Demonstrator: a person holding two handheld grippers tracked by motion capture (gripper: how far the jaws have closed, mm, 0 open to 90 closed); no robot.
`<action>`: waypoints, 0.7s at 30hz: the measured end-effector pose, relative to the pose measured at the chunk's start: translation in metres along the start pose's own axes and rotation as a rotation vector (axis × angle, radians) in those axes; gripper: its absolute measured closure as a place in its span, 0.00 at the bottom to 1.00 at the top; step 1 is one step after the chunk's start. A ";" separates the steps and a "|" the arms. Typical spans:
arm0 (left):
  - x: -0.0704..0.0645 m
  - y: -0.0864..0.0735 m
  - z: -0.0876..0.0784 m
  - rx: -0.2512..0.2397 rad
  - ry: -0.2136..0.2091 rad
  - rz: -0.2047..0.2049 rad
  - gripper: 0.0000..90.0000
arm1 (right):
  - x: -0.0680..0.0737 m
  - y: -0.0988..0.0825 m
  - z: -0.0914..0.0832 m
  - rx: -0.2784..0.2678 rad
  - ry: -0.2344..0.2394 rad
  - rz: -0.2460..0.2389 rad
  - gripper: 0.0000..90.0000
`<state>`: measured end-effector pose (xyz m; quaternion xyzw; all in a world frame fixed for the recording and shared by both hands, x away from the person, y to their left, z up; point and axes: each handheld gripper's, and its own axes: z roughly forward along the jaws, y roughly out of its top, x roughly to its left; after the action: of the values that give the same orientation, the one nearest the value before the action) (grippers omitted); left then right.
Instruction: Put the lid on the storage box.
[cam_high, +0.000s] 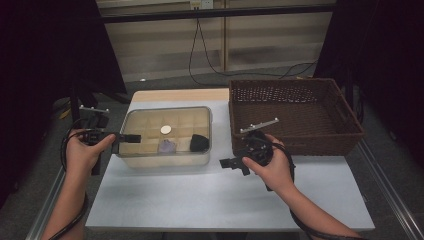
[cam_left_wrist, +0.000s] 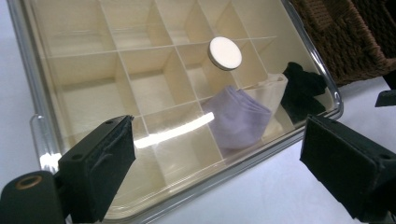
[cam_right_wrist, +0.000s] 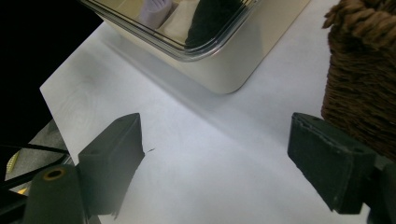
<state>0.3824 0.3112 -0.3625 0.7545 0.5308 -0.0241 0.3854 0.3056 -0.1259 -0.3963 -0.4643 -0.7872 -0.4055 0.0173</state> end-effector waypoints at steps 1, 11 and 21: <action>-0.001 0.000 0.000 0.004 0.001 0.005 0.11 | -0.001 0.000 -0.001 0.000 0.001 -0.002 0.20; -0.011 -0.003 0.001 0.003 -0.019 0.029 0.10 | -0.004 -0.008 -0.004 0.002 0.005 -0.014 0.18; -0.017 -0.011 0.001 0.010 -0.033 0.040 0.09 | -0.008 -0.016 -0.007 -0.003 0.007 -0.020 0.17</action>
<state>0.3660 0.2992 -0.3617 0.7663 0.5092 -0.0314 0.3905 0.2962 -0.1400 -0.4046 -0.4552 -0.7911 -0.4083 0.0153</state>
